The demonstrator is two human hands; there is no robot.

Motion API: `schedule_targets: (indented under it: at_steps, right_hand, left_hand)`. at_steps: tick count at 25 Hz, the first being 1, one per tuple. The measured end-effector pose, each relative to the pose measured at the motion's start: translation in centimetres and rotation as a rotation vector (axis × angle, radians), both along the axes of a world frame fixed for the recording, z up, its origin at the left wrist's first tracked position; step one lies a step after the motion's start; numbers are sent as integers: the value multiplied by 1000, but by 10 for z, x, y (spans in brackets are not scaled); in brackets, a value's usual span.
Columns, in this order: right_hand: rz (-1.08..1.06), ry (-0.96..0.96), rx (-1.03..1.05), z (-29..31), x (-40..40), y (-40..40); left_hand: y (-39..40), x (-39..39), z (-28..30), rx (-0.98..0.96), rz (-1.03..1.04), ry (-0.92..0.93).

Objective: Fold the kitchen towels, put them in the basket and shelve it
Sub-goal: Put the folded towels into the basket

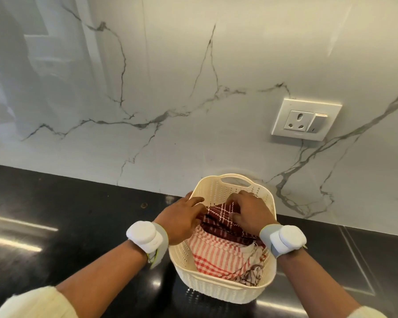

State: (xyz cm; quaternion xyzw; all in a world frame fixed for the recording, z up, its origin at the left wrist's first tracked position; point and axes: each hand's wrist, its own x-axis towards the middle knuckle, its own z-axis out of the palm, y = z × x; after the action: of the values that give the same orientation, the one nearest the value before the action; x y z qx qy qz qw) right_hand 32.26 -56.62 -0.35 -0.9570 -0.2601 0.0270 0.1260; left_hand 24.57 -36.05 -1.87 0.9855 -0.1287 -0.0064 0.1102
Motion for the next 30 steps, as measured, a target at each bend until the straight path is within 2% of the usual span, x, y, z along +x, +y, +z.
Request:
schedule_targets:
  at_steps: [4,6,7,9,13,15,18,20,23,26,30]
  right_hand:
    - [82,133,26,14,-28,-18]
    - [99,175,68,20,-43,-25]
    - [99,169,100,22,-49,-27]
    - [99,149,150,24,-64,-29]
    - [124,-14,114,9,-90,-25]
    - [118,-99,74,3,-94,-24]
    - [105,-119,32,5,-95,-20]
    - [140,-31,-20,11,-93,-12]
    - [192,149,-163,18,-82,12]
    - [194,172,-323,13,-67,39]
    - [199,218,-408,-9,-52,52]
  left_hand:
    - [23,19,14,451,-366,-69]
    - [25,28,23,571,-507,-236]
    - [21,29,28,590,-494,-308]
    - [1,24,33,512,-371,-331]
    - [-27,-14,26,227,-173,-107]
    - [-29,-36,19,196,-126,39]
    - [-19,-49,4,260,-17,330]
    - [-10,-43,3,230,55,448]
    - [-9,-32,6,155,56,447]
    - [-11,-28,-1,182,-5,451]
    - [-3,-26,-19,231,-77,561]
